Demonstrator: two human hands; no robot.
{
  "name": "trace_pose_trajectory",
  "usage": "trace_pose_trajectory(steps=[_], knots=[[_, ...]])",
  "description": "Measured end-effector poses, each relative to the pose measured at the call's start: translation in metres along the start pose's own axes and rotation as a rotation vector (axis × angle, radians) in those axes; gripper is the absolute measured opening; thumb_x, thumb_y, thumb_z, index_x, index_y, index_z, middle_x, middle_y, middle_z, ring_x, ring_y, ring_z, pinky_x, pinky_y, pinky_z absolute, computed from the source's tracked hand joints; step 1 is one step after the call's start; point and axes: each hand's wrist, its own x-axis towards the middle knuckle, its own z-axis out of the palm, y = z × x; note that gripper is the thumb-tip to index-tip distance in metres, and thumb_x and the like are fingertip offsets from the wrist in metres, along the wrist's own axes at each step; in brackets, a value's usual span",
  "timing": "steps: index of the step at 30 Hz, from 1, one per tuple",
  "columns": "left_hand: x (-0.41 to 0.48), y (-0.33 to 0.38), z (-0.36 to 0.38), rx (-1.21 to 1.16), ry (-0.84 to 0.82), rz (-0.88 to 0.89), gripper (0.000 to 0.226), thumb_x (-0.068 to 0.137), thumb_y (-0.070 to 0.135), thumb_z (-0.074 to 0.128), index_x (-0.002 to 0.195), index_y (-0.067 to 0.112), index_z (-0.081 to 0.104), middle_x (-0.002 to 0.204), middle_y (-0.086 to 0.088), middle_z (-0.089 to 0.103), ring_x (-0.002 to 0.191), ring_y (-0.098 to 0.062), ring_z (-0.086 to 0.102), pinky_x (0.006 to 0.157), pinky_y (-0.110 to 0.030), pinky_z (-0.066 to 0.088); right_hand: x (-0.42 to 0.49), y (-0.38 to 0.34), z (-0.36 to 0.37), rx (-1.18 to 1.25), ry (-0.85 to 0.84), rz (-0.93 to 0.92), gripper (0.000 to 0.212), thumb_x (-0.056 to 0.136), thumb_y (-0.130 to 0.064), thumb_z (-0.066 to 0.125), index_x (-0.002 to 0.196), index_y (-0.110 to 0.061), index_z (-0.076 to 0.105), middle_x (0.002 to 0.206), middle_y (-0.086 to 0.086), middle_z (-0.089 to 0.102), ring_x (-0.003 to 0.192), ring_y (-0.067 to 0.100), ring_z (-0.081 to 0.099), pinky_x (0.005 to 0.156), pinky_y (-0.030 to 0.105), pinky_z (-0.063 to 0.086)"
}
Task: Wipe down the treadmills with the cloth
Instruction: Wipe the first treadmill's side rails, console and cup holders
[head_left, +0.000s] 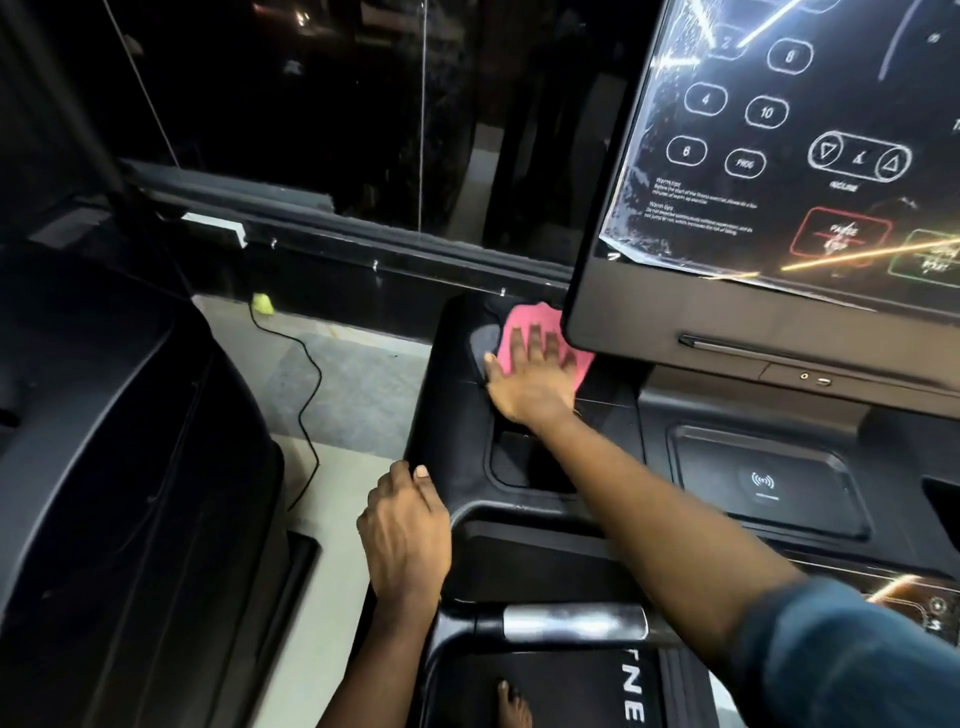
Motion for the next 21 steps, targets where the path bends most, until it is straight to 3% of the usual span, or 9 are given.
trace_pose_trajectory(steps=[4, 7, 11, 14, 17, 19, 21], knots=[[0.002, -0.002, 0.002, -0.001, -0.004, -0.019, 0.035, 0.103, 0.03, 0.033, 0.114, 0.008, 0.059, 0.102, -0.018, 0.068, 0.095, -0.039, 0.062, 0.08, -0.046, 0.046, 0.027, -0.044, -0.003, -0.039, -0.056, -0.067, 0.078, 0.101, -0.064, 0.022, 0.163, -0.024, -0.002, 0.17, 0.005, -0.012, 0.156, 0.031, -0.012, 0.122, 0.059, -0.006], [0.001, -0.002, 0.002, -0.025, -0.001, -0.024, 0.035, 0.103, 0.03, 0.034, 0.117, 0.009, 0.058, 0.104, -0.017, 0.068, 0.096, -0.039, 0.062, 0.081, -0.046, 0.046, -0.007, -0.021, 0.008, -0.024, -0.015, -0.109, 0.07, 0.103, -0.055, 0.026, 0.164, -0.029, 0.003, 0.171, 0.001, -0.006, 0.157, 0.028, -0.007, 0.124, 0.056, -0.002], [0.002, -0.003, 0.003, -0.04, -0.001, -0.015, 0.036, 0.102, 0.031, 0.032, 0.114, 0.009, 0.058, 0.101, -0.018, 0.068, 0.094, -0.04, 0.062, 0.08, -0.047, 0.047, -0.026, 0.032, 0.006, 0.041, 0.044, 0.129, 0.069, 0.102, -0.054, 0.028, 0.163, -0.03, 0.007, 0.171, 0.003, 0.005, 0.157, 0.031, 0.001, 0.123, 0.054, -0.002], [0.003, -0.004, 0.001, -0.038, 0.004, 0.006, 0.039, 0.101, 0.034, 0.029, 0.111, 0.009, 0.057, 0.099, -0.018, 0.067, 0.093, -0.04, 0.062, 0.079, -0.047, 0.046, -0.001, 0.025, -0.009, 0.227, 0.009, 0.23, 0.062, 0.103, -0.048, 0.029, 0.161, -0.03, 0.017, 0.169, 0.012, 0.012, 0.155, 0.035, 0.009, 0.122, 0.056, -0.004], [0.003, -0.004, 0.002, -0.044, 0.016, 0.005, 0.038, 0.101, 0.033, 0.03, 0.109, 0.007, 0.056, 0.098, -0.02, 0.067, 0.091, -0.042, 0.062, 0.078, -0.048, 0.046, -0.003, 0.013, -0.001, 0.144, 0.044, 0.054, 0.065, 0.103, -0.048, 0.028, 0.163, -0.031, 0.01, 0.171, 0.009, 0.008, 0.156, 0.036, 0.007, 0.122, 0.059, -0.006], [0.002, -0.005, 0.004, -0.057, 0.035, 0.021, 0.037, 0.101, 0.032, 0.03, 0.108, 0.006, 0.056, 0.097, -0.022, 0.067, 0.09, -0.043, 0.062, 0.076, -0.048, 0.047, -0.036, 0.027, 0.013, 0.089, 0.084, -0.084, 0.064, 0.103, -0.046, 0.033, 0.162, -0.031, 0.016, 0.171, 0.001, 0.009, 0.157, 0.029, 0.007, 0.125, 0.054, 0.001], [0.001, -0.005, 0.004, -0.061, 0.033, 0.032, 0.04, 0.1, 0.033, 0.029, 0.109, 0.006, 0.056, 0.098, -0.022, 0.067, 0.09, -0.043, 0.062, 0.076, -0.049, 0.048, -0.077, 0.059, 0.02, 0.097, 0.122, -0.109, 0.063, 0.102, -0.043, 0.037, 0.162, -0.031, 0.021, 0.171, -0.004, 0.011, 0.157, 0.024, 0.008, 0.125, 0.051, 0.007]])
